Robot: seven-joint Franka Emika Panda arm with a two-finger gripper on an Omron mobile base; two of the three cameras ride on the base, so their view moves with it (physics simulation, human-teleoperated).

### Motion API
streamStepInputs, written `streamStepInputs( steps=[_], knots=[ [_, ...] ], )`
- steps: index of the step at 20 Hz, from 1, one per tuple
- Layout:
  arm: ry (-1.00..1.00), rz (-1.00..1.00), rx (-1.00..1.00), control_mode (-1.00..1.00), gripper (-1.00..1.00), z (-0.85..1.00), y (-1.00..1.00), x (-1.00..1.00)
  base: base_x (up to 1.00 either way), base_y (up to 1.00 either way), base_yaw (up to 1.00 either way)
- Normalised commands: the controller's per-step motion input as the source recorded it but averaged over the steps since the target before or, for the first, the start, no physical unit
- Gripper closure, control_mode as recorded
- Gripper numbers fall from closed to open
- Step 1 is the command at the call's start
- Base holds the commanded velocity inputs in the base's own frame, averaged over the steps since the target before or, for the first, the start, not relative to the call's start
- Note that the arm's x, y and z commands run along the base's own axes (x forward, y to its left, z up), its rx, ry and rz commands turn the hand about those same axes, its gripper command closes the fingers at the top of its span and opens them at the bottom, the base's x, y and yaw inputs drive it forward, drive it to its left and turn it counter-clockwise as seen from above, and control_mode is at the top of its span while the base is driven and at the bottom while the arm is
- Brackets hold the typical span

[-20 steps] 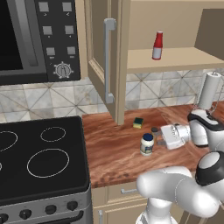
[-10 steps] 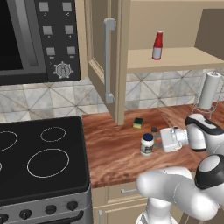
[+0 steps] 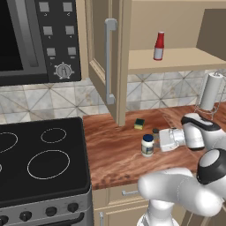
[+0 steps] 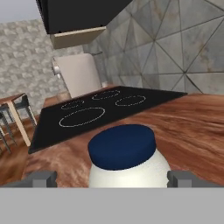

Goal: There are various items on the counter. Only move the condiments/shakers into the cabinet.

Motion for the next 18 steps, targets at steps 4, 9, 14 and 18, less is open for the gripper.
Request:
streamStepInputs(
  steps=[4,9,14,18],
  knots=[
    [0.02,0.00,0.00,-1.00,-1.00,-0.11,0.00,0.05,0.00,0.00,0.00],
    [0.00,0.00,0.00,-1.00,-1.00,-0.01,0.00,0.00,0.00,0.00,0.00],
    [0.00,0.00,0.00,-1.00,-1.00,0.00,0.00,0.00,0.00,0.00,0.00],
    [0.00,0.00,0.00,-1.00,-1.00,0.00,0.02,0.00,0.00,0.00,0.00]
  ],
)
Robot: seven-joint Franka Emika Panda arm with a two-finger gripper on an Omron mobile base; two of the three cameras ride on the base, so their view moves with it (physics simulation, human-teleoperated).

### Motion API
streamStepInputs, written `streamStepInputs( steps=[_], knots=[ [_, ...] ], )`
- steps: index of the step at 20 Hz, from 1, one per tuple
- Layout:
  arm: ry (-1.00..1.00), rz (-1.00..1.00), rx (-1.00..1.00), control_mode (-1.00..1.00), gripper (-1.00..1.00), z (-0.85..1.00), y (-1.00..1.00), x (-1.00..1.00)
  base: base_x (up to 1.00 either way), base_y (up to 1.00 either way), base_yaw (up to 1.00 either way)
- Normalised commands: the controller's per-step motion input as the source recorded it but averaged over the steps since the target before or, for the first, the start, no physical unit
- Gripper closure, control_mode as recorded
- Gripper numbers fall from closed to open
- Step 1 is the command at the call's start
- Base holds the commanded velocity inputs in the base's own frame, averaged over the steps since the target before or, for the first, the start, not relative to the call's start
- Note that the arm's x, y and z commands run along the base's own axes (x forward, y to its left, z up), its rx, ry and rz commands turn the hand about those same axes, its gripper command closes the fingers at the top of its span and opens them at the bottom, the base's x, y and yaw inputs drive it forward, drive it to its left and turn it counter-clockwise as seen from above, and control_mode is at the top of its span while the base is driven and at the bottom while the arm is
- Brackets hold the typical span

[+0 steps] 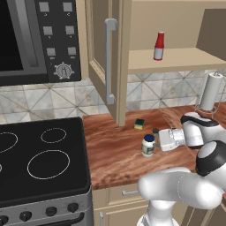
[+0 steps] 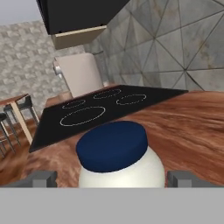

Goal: There are various items on the counter. Only move the condiments/shakers into the cabinet.

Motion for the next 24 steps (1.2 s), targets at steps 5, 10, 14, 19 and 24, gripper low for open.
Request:
streamStepInputs(
  steps=[5,10,14,19,24],
  knots=[
    [0.00,0.00,0.00,-1.00,-1.00,0.00,0.11,0.00,0.00,0.00,0.00],
    [0.00,0.00,-0.03,-1.00,-1.00,0.00,0.17,0.00,0.00,0.00,0.00],
    [0.00,0.00,-0.01,-1.00,-1.00,0.00,0.11,0.00,0.00,0.00,0.00],
    [0.00,0.00,-0.01,-1.00,-1.00,0.00,0.06,0.00,0.00,0.00,0.00],
    [0.00,0.00,0.00,-1.00,1.00,0.00,0.00,0.00,0.00,0.00,0.00]
  ],
)
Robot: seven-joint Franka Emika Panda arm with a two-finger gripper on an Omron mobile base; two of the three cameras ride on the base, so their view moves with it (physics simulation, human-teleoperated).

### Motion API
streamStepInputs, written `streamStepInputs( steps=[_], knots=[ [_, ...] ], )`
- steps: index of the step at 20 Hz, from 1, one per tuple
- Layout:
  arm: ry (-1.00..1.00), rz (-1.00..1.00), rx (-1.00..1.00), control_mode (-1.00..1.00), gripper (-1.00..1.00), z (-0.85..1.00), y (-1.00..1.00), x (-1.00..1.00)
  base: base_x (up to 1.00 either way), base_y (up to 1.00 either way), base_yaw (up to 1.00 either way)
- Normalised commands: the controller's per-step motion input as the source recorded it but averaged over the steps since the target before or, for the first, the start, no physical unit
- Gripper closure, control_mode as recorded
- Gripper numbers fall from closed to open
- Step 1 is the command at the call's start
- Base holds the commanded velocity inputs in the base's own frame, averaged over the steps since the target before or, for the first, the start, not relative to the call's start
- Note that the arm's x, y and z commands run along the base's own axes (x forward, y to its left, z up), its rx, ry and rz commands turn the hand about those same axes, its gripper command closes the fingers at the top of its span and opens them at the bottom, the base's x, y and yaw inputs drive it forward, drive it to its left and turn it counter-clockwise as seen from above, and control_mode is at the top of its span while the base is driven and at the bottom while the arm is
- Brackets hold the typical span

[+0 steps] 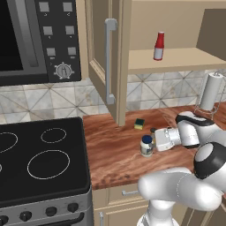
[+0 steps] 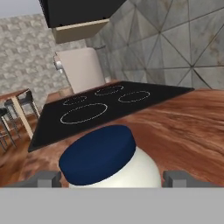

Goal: There are various items on the counter. Only move the condiments/shakers into the cabinet.

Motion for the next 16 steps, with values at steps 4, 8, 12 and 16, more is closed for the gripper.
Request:
streamStepInputs(
  steps=[4,8,12,16],
  knots=[
    [0.00,0.00,0.00,-1.00,1.00,0.00,0.00,0.00,0.00,0.00,0.00],
    [-0.01,0.00,0.00,-1.00,1.00,0.07,0.00,0.00,0.00,0.00,0.00],
    [-0.10,-0.05,0.01,-1.00,1.00,0.64,0.00,-0.03,0.00,0.00,0.00],
    [-0.06,-0.11,0.05,-1.00,1.00,0.99,0.00,-0.16,0.00,0.00,0.00]
  ],
)
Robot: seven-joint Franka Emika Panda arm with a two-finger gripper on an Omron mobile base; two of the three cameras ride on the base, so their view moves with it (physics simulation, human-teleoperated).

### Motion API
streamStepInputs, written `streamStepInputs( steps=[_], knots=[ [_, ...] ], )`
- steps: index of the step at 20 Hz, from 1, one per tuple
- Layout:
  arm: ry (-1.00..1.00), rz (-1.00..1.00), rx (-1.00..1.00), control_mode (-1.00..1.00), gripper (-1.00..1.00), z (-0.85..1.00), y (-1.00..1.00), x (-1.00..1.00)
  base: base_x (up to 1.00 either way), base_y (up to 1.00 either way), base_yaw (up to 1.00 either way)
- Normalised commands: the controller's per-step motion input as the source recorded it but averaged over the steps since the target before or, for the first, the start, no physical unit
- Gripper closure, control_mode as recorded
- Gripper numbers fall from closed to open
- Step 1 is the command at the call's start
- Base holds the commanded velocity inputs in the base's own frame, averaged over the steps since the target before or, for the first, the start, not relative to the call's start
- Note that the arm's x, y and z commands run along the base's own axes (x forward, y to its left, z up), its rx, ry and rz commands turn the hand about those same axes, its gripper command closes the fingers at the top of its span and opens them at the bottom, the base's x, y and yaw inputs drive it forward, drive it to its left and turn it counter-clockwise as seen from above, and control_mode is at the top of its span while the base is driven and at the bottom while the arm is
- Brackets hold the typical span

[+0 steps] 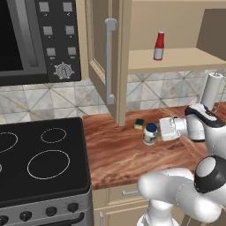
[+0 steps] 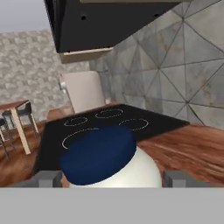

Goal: There are various items on the counter. Only move the condiments/shakers into the cabinet.

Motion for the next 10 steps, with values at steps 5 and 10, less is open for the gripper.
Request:
streamStepInputs(
  steps=[5,10],
  knots=[
    [-0.02,-0.15,0.06,-1.00,1.00,1.00,0.00,-0.31,0.00,0.00,0.00],
    [0.00,-0.21,0.06,-1.00,1.00,1.00,0.02,-0.21,0.00,0.00,0.00]
  ],
)
